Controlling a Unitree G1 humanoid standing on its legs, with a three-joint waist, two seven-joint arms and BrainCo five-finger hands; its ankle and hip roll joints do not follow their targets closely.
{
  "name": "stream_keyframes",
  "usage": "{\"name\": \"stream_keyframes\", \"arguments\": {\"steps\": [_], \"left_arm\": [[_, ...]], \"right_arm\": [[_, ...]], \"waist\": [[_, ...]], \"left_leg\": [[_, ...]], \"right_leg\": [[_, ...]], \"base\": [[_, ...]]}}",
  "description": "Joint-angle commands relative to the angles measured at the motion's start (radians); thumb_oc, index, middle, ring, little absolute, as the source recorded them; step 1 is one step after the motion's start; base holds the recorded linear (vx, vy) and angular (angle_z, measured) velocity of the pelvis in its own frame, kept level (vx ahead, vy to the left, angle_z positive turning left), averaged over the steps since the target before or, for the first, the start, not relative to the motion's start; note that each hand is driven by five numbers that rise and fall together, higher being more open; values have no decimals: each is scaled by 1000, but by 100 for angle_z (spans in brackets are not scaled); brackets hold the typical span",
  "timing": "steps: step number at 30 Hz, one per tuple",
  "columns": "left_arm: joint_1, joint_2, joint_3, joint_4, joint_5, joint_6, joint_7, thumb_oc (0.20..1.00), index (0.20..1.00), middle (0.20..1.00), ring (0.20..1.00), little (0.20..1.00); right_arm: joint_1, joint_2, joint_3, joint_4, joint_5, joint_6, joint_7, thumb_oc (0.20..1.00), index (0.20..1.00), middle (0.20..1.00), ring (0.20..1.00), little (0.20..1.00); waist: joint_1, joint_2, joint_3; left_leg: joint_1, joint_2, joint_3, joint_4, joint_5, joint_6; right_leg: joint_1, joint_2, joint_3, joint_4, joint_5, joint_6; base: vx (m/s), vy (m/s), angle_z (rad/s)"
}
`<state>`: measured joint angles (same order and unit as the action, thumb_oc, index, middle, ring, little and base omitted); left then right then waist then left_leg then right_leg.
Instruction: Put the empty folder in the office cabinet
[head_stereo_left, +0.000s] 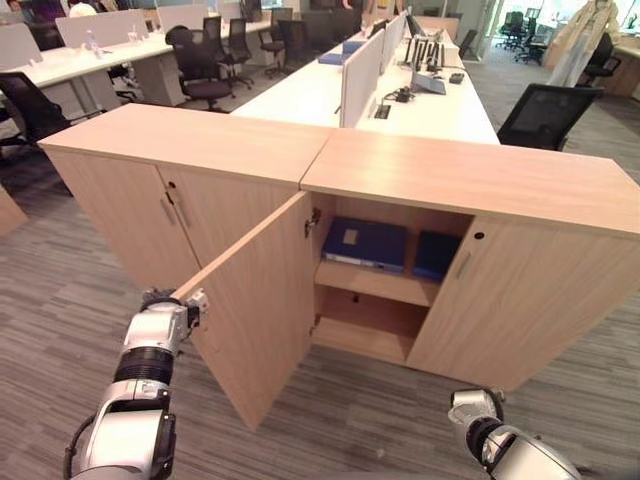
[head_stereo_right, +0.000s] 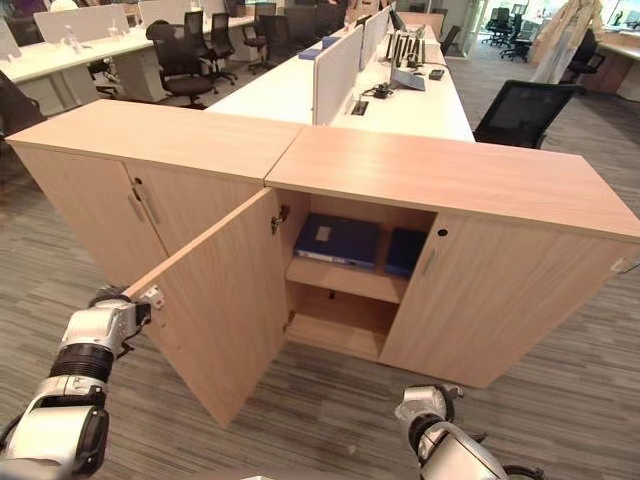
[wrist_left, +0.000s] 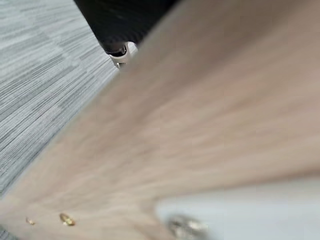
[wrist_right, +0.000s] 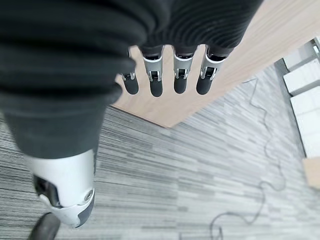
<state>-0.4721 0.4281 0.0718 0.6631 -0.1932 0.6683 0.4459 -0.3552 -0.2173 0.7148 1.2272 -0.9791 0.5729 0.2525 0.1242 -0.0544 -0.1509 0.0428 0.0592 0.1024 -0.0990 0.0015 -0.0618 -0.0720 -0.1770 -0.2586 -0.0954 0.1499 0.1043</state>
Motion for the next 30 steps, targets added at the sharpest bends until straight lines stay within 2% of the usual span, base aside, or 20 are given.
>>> {"name": "stream_keyframes", "arguments": {"steps": [1, 8, 13, 14, 15, 16, 20, 21, 25, 30], "left_arm": [[-134, -142, -120, 140, -63, -84, 6, 1000, 1000, 1000, 1000, 1000], [-184, -218, -157, 299, -107, -138, 57, 1000, 1000, 1000, 1000, 1000], [-186, -359, -222, 256, -109, -178, 42, 1000, 1000, 1000, 1000, 1000], [-186, -359, -222, 256, -109, -178, 42, 1000, 1000, 1000, 1000, 1000], [-168, -440, -260, 224, -105, -198, 10, 1000, 1000, 1000, 1000, 1000], [-152, -479, -286, 203, -98, -213, -15, 1000, 1000, 1000, 1000, 1000], [-96, -588, -404, 138, -40, -247, -134, 1000, 1000, 1000, 1000, 1000], [-66, -624, -473, 70, -5, -252, -211, 1000, 1000, 1000, 1000, 1000], [-27, -662, -556, -33, 14, -246, -277, 1000, 1000, 1000, 1000, 1000], [-11, -670, -605, -104, 12, -250, -288, 1000, 1000, 1000, 1000, 1000]], "right_arm": [[-117, 37, 59, 139, 64, 48, -62, 1000, 1000, 1000, 1000, 1000], [-132, 72, 61, 211, 113, 54, -101, 1000, 1000, 1000, 1000, 1000], [-148, 122, 78, 244, 132, 53, -111, 1000, 1000, 1000, 1000, 1000], [-148, 122, 78, 244, 132, 53, -111, 1000, 1000, 1000, 1000, 1000], [-161, 151, 79, 269, 144, 59, -111, 1000, 1000, 1000, 1000, 1000], [-168, 166, 79, 283, 151, 61, -115, 1000, 1000, 1000, 1000, 1000], [-183, 202, 89, 318, 173, 55, -134, 1000, 1000, 1000, 1000, 1000], [-184, 209, 98, 321, 181, 50, -147, 1000, 1000, 1000, 1000, 1000], [-177, 212, 104, 326, 201, 46, -176, 1000, 1000, 1000, 1000, 1000], [-171, 201, 106, 321, 209, 28, -192, 1000, 1000, 1000, 1000, 1000]], "waist": [[-39, 12, -19], [-58, 2, -24], [-68, -1, -23], [-68, -1, -23], [-73, 1, -22], [-75, 3, -21], [-78, 6, -20], [-80, 8, -18], [-81, 11, -14], [-85, 11, -9]], "left_leg": [[-18, -38, -45, 12, -42, 53], [-28, -26, -34, 12, -45, 50], [-35, -19, -26, 12, -45, 49], [-35, -19, -26, 12, -45, 49], [-37, -18, -26, 12, -43, 50], [-38, -19, -26, 12, -43, 50], [-40, -19, -24, 12, -43, 53], [-42, -19, -23, 12, -43, 54], [-46, -18, -21, 12, -45, 55], [-48, -17, -15, 12, -46, 55]], "right_leg": [[63, 49, 67, 8, -163, -36], [46, 64, 88, 8, -161, -47], [31, 68, 99, 8, -153, -51], [31, 68, 99, 8, -153, -51], [29, 68, 102, 8, -153, -51], [27, 68, 104, 8, -153, -51], [25, 67, 108, 8, -151, -50], [22, 67, 111, 8, -151, -50], [15, 67, 119, 8, -150, -49], [9, 70, 128, 8, -149, -51]], "base": [[0, 0, 0], [-1, -4, -2], [-9, -9, -2], [-6, -2, 12], [-8, 5, 8], [-10, 7, 8], [4, 5, 12], [0, 0, 0], [3, 3, -20], [2, -9, -16]]}}
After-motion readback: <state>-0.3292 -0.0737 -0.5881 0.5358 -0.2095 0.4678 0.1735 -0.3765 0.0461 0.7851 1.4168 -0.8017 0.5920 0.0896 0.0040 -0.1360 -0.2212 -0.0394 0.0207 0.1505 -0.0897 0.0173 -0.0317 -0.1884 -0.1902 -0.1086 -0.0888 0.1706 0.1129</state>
